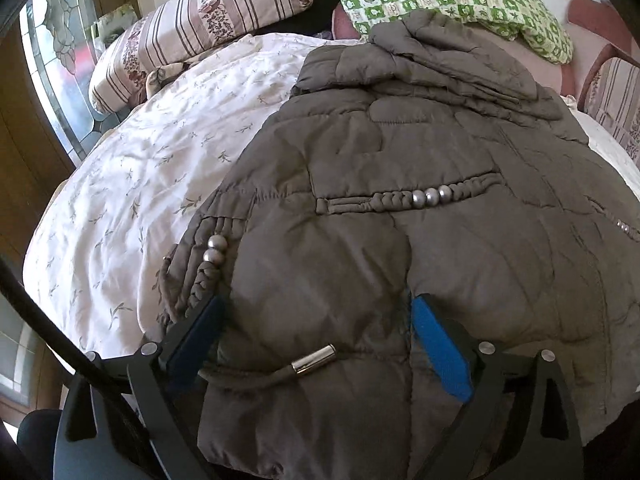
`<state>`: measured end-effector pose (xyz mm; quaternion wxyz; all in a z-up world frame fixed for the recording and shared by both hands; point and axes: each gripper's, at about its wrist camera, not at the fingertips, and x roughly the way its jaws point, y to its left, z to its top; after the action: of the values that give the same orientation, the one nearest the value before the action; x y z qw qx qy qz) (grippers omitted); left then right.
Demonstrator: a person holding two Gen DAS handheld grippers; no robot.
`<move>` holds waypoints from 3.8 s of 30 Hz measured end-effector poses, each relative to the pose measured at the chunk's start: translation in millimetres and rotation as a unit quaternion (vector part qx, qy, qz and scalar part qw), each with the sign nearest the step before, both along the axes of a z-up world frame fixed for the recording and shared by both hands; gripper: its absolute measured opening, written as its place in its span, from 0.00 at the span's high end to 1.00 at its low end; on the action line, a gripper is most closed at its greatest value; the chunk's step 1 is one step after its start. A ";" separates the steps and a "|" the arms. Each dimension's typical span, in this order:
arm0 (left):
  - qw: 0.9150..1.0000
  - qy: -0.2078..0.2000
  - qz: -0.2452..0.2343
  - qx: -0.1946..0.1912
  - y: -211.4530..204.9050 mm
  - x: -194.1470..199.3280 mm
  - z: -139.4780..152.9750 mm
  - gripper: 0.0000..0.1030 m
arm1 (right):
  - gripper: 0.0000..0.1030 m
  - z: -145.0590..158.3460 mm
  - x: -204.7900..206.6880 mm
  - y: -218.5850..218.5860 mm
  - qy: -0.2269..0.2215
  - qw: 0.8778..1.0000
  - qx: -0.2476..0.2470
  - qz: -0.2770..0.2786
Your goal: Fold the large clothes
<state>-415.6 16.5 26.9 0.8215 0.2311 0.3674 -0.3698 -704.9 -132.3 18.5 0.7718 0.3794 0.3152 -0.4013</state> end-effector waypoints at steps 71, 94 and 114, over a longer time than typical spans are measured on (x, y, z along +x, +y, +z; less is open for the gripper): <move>0.999 -0.043 -0.009 -0.022 -1.5 -10.3 -8.5 0.00 | 0.25 -2.1 11.2 21.3 0.038 0.997 -0.056 0.038; 0.966 0.197 0.091 -0.140 96.1 115.7 9.8 0.32 | 0.23 21.9 -116.4 -41.6 -0.064 0.988 -0.023 -0.138; 0.969 0.191 -0.009 -0.159 70.2 26.6 -0.4 0.32 | 0.23 7.1 -151.6 -49.7 -0.080 0.978 0.007 -0.193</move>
<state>-389.0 86.7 26.5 0.7593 0.0262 0.4518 -0.4676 -856.5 -182.0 25.5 0.7001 0.4690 0.1762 -0.5088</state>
